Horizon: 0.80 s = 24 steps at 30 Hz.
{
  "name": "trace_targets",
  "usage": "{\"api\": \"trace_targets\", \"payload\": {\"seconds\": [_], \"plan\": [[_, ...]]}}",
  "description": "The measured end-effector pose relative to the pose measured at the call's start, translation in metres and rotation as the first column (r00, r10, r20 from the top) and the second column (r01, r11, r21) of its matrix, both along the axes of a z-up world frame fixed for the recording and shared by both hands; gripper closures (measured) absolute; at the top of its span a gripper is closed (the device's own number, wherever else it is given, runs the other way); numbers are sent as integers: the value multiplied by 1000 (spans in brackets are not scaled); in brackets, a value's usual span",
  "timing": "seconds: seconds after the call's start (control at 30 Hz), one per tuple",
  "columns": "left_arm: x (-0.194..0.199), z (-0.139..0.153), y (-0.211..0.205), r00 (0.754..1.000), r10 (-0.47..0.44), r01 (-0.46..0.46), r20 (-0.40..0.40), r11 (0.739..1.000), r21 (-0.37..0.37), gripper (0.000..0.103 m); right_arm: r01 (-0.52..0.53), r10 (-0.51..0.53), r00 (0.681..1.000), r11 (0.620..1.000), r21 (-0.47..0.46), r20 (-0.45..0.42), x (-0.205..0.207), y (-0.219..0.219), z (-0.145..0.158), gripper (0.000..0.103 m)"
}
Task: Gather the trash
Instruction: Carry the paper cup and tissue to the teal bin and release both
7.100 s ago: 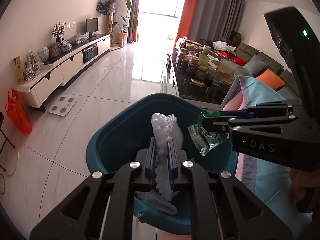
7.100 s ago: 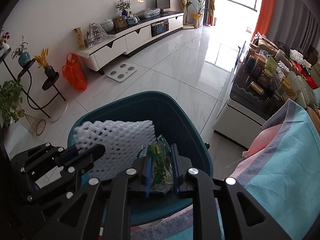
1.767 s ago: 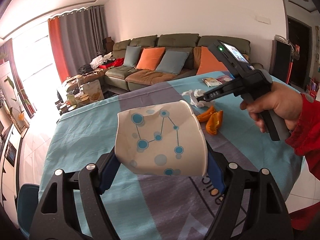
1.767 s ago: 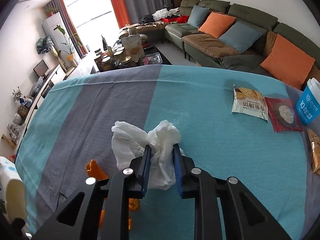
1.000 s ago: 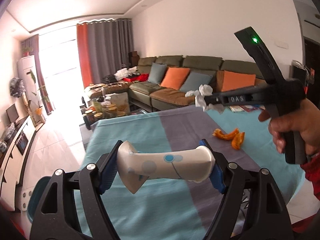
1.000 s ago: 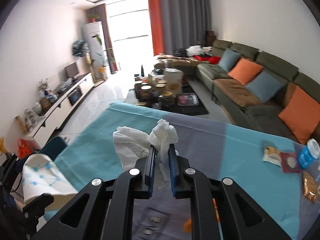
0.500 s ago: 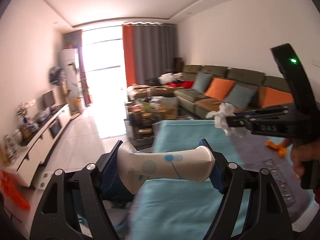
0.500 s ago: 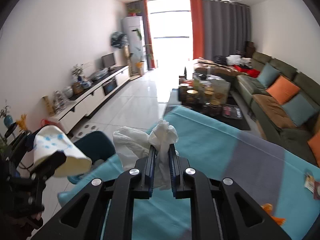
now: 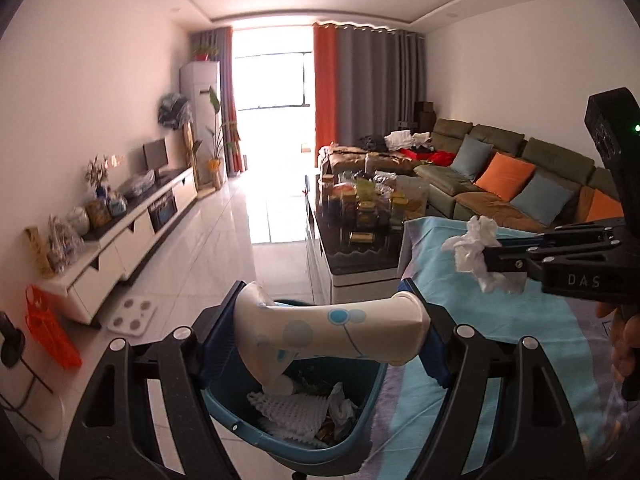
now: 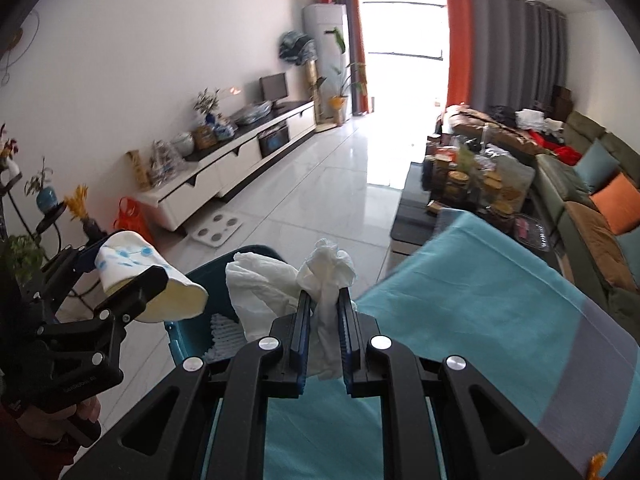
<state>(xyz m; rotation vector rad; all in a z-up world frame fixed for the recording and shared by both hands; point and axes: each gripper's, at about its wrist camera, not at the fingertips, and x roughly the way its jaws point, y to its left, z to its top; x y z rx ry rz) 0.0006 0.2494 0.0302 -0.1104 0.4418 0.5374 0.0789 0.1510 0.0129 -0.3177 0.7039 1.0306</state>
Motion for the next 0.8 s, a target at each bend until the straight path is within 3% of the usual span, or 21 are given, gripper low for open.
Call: {"api": "trace_targets", "payload": {"seconds": [0.47,0.8], "plan": [[8,-62,77,998,30,-40,-57,983,-181,28,-112,97,988,985,-129,-120,7,85,-45,91],[31,-103,101,991,38,-64,-128,976,-208,28,-149,96,976,950,-274,-195,13,133,-88,90]]}}
